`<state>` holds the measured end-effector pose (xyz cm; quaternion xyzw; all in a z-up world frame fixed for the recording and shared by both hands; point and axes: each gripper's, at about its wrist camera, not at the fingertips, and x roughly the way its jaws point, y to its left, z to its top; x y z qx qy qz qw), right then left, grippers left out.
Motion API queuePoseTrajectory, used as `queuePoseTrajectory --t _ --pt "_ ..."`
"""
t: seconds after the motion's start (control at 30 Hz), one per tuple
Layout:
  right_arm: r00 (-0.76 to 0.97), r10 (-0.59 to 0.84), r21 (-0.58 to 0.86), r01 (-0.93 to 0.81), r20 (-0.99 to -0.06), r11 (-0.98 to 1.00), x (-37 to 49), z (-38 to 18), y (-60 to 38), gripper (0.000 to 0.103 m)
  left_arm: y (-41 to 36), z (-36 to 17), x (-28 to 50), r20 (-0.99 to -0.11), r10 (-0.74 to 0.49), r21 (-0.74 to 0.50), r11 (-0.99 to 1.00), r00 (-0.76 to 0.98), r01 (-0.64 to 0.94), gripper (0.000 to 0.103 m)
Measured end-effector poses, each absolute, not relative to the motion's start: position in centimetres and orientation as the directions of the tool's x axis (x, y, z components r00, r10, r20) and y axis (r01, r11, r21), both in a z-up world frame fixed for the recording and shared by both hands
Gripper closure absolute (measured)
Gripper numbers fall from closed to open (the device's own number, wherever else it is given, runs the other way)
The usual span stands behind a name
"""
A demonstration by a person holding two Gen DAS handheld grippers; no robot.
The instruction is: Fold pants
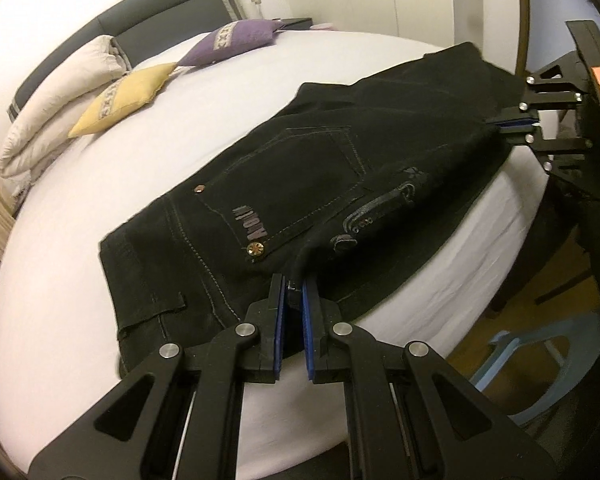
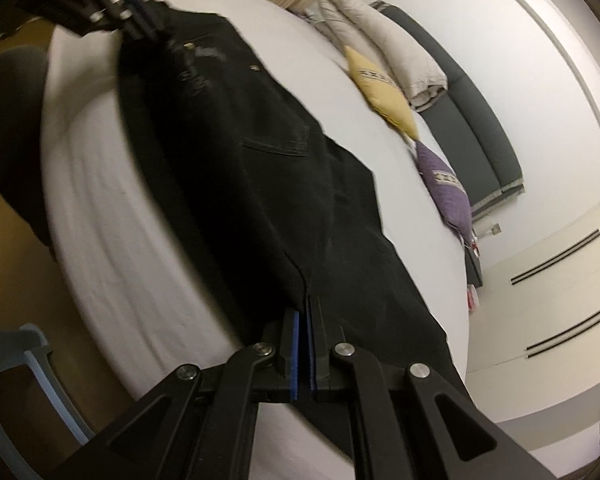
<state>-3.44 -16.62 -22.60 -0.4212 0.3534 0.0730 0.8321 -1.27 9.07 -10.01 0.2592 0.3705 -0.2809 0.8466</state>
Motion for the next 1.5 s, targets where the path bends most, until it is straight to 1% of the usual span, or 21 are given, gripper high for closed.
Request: queuePoseTrajectory --t 0.07,0.2,0.3,0.37,0.5,0.67,0.8,0.83,0.87,0.9,0.93,0.97,1.03,1.07,1.1,1.17,1.23,1.27,1.37,1.47,1.5 --pt "0.738 -0.166 -0.65 -0.436 -0.654 0.622 -3.5 -22.8 -15.8 0.1 9.4 -9.7 -0.9 -0.766 -0.265 0.257 0.708 0.586 0.657 0.096" --pt "0.737 -0.145 -0.646 -0.458 -0.66 0.61 -3.7 -22.8 -14.4 0.1 10.8 -9.1 -0.3 -0.759 -0.259 0.263 0.717 0.598 0.645 0.096" --pt "0.725 -0.141 -0.638 -0.475 -0.674 0.606 -3.6 -23.5 -14.0 0.1 11.1 -10.2 0.2 -0.78 -0.263 0.236 0.717 0.568 0.656 0.096" --pt "0.713 -0.148 -0.637 -0.487 -0.685 0.598 -3.5 -24.6 -13.9 0.099 11.0 -12.2 0.0 -0.801 -0.239 0.247 0.703 0.549 0.667 0.096" --pt "0.722 -0.154 -0.654 -0.487 -0.674 0.578 -4.0 -25.5 -13.6 0.099 11.7 -13.4 0.2 -0.805 -0.236 0.224 0.728 0.544 0.647 0.095" --pt "0.743 -0.174 -0.683 -0.461 -0.646 0.567 -4.3 -25.9 -13.1 0.096 11.4 -13.6 0.8 -0.806 -0.2 0.249 0.738 0.556 0.627 0.091" --pt "0.721 -0.141 -0.616 -0.455 -0.679 0.643 -4.6 -25.0 -13.8 0.093 11.3 -13.3 0.3 -0.815 -0.177 0.256 0.746 0.552 0.615 0.089" --pt "0.706 -0.124 -0.58 -0.454 -0.697 0.676 -4.5 -24.6 -14.3 0.088 11.3 -13.3 0.2 -0.822 -0.163 0.251 0.755 0.545 0.605 0.089" --pt "0.687 -0.1 -0.53 -0.451 -0.719 0.718 -4.6 -23.8 -15.0 0.071 11.7 -13.1 -0.3 -0.825 -0.156 0.249 0.762 0.543 0.598 0.089" --pt "0.675 -0.077 -0.49 -0.448 -0.734 0.747 -4.7 -23.2 -15.7 0.056 11.8 -12.8 -0.6 -0.832 -0.147 0.238 0.776 0.535 0.584 0.089" --pt "0.666 -0.044 -0.438 -0.438 -0.744 0.785 -5.1 -22.3 -16.6 0.036 12.0 -12.4 -0.9 -0.836 -0.146 0.225 0.788 0.529 0.573 0.089" --pt "0.667 -0.006 -0.383 -0.419 -0.745 0.823 -5.6 -21.3 -17.7 0.034 12.2 -12.0 -1.1 -0.837 -0.148 0.216 0.796 0.527 0.566 0.089" --pt "0.662 0.068 -0.241 -0.364 -0.746 0.9 -6.4 -19.2 -21.0 0.034 12.0 -10.6 -1.6 -0.826 -0.17 0.185 0.819 0.538 0.544 0.089" --pt "0.657 0.105 -0.143 -0.313 -0.747 0.939 -6.5 -18.3 -23.3 0.034 11.8 -9.9 -1.6 -0.816 -0.19 0.161 0.832 0.546 0.531 0.089" --pt "0.654 0.143 -0.02 -0.236 -0.743 0.972 -6.5 -17.7 -26.5 0.034 11.4 -9.2 -1.5 -0.808 -0.217 0.126 0.845 0.548 0.519 0.089" --pt "0.662 0.159 0.212 0.0 -0.733 0.977 -6.2 -17.5 -34.6 0.034 9.7 -8.6 -0.4 -0.796 -0.269 0.049 0.863 0.541 0.502 0.089" --pt "0.672 0.157 0.381 0.201 -0.724 0.902 -6.6 -18.2 -41.5 0.034 7.4 -8.7 0.7 -0.791 -0.296 0.021 0.861 0.536 0.507 0.089" --pt "0.701 0.166 0.498 0.301 -0.694 0.813 -7.4 -18.9 -45.9 0.034 6.5 -8.9 1.1 -0.791 -0.299 0.02 0.86 0.535 0.51 0.089" --pt "0.765 0.173 0.673 0.405 -0.62 0.619 -8.7 -20.8 -53.4 0.034 3.4 -10.1 3.0 -0.802 -0.308 0.004 0.854 0.512 0.52 0.089" --pt "0.806 0.177 0.758 0.422 -0.565 0.498 -8.5 -22.7 -57.6 0.034 1.6 -12.3 5.4 -0.835 -0.281 -0.019 0.874 0.473 0.485 0.089" --pt "0.809 0.176 0.769 0.429 -0.56 0.473 -8.3 -23.3 -58.4 0.034 1.0 -12.9 5.2 -0.84 -0.27 -0.017 0.88 0.471 0.474 0.089"
